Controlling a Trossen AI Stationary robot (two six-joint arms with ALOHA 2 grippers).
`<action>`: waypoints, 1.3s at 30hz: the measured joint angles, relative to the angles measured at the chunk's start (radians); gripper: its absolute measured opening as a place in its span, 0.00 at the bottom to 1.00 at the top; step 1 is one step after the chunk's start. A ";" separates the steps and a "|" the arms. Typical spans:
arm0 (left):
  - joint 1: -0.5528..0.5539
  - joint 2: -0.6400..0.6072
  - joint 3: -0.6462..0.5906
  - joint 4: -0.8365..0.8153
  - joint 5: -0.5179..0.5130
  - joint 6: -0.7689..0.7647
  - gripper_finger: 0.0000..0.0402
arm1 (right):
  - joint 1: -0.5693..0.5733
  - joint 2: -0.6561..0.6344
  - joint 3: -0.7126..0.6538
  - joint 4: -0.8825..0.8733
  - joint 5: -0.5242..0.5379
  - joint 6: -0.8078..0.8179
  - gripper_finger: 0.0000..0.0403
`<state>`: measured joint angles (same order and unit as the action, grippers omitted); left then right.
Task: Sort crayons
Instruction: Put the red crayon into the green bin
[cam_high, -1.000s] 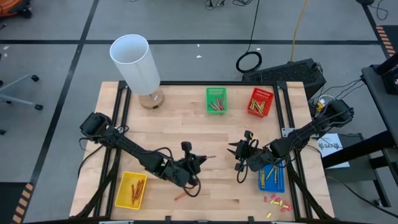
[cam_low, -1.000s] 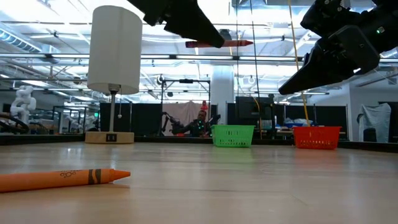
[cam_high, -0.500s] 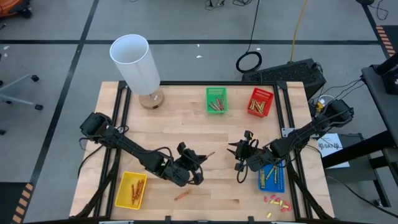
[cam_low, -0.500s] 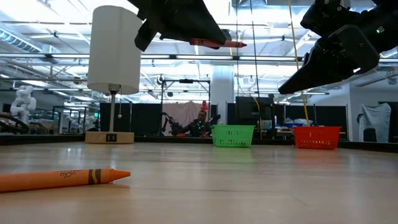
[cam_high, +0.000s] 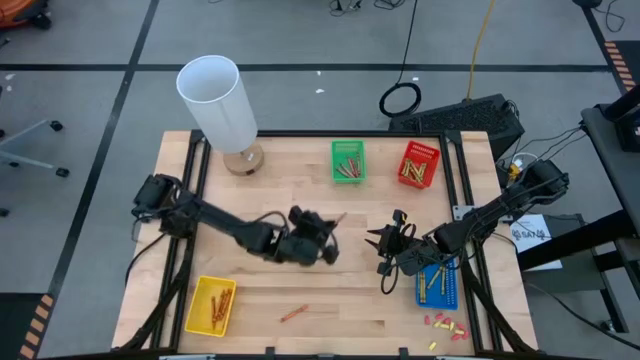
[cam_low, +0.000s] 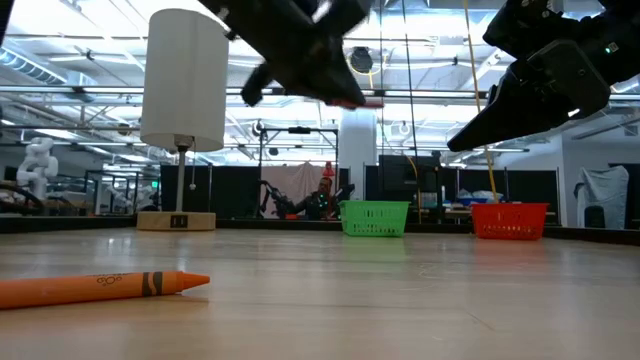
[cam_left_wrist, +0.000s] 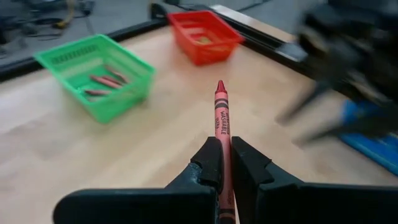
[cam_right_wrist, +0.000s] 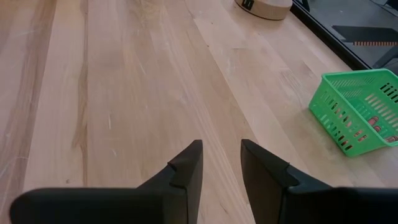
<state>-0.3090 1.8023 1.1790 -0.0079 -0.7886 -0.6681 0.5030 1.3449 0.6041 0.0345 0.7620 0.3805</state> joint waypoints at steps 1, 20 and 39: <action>0.023 0.000 0.000 0.000 0.001 0.000 0.04 | 0.000 0.000 0.000 0.000 0.000 0.000 0.24; 0.433 0.062 0.002 0.203 0.205 0.002 0.04 | -0.004 0.000 0.000 0.000 0.003 0.000 0.24; 0.547 0.190 0.001 0.320 0.288 0.022 0.04 | -0.024 0.000 0.001 0.000 -0.003 0.008 0.24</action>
<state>0.2375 1.9926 1.1797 0.3124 -0.5003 -0.6464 0.4789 1.3445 0.6048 0.0341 0.7589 0.3882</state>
